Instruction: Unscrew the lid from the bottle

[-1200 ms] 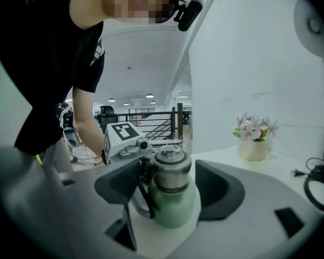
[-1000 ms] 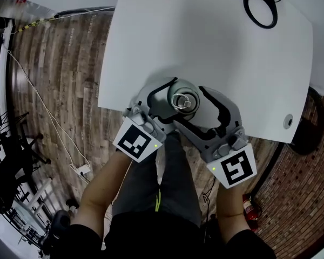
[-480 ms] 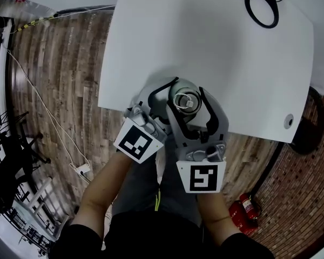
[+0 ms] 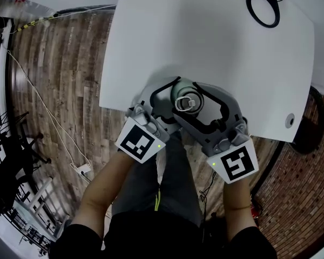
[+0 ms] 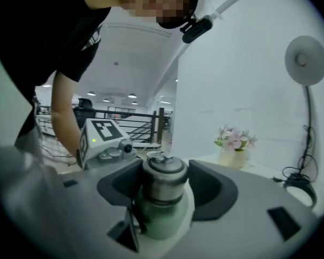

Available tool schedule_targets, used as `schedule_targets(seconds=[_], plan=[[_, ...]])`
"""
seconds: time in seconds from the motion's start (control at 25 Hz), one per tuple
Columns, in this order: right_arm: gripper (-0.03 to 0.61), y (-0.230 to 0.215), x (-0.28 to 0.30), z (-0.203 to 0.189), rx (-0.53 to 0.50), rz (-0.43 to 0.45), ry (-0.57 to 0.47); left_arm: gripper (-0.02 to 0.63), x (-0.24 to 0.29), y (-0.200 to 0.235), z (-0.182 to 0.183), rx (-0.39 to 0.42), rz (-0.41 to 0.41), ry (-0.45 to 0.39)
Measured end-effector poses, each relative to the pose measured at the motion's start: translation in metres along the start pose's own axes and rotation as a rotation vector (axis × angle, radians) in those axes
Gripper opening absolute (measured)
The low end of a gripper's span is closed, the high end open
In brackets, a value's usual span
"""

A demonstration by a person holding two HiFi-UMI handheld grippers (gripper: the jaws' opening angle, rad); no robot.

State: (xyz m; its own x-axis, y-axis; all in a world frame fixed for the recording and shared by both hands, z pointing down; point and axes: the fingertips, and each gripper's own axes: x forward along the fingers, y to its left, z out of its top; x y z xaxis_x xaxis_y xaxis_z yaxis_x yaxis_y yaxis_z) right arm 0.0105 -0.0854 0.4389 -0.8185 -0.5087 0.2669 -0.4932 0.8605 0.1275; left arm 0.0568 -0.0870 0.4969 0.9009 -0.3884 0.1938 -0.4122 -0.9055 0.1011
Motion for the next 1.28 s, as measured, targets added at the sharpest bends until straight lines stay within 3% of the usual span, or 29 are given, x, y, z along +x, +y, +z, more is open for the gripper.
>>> schedule_targets(seconds=[0.12, 0.2, 0.68, 0.8, 0.96, 1.08, 1.16, 1.28], plan=[[0.268, 0.005, 0.002, -0.001, -0.029, 0.199, 0.031, 0.36, 0.0, -0.001, -0.003, 0.004, -0.001, 0.006], [0.267, 0.006, 0.002, -0.002, -0.029, 0.258, 0.045, 0.36, 0.0, -0.001, -0.004, 0.002, 0.001, 0.007], [0.293, 0.002, -0.001, -0.006, -0.008, 0.139, 0.039, 0.36, 0.001, 0.0, -0.002, 0.0, -0.002, 0.003], [0.295, 0.003, -0.009, -0.011, 0.086, 0.046, -0.001, 0.36, 0.005, -0.001, -0.004, 0.0, -0.001, 0.004], [0.301, -0.002, -0.015, -0.01, 0.212, -0.22, -0.083, 0.36, 0.006, 0.0, -0.004, 0.004, -0.001, 0.005], [0.301, -0.01, -0.013, -0.009, 0.242, -0.416, -0.082, 0.36, 0.005, 0.0, -0.003, 0.002, 0.0, 0.004], [0.301, -0.015, -0.011, -0.007, 0.235, -0.492, -0.065, 0.36, 0.005, 0.0, -0.003, 0.003, 0.0, 0.004], [0.301, -0.018, -0.005, -0.005, 0.243, -0.532, -0.062, 0.36, 0.005, 0.0, -0.003, 0.007, 0.002, 0.004]])
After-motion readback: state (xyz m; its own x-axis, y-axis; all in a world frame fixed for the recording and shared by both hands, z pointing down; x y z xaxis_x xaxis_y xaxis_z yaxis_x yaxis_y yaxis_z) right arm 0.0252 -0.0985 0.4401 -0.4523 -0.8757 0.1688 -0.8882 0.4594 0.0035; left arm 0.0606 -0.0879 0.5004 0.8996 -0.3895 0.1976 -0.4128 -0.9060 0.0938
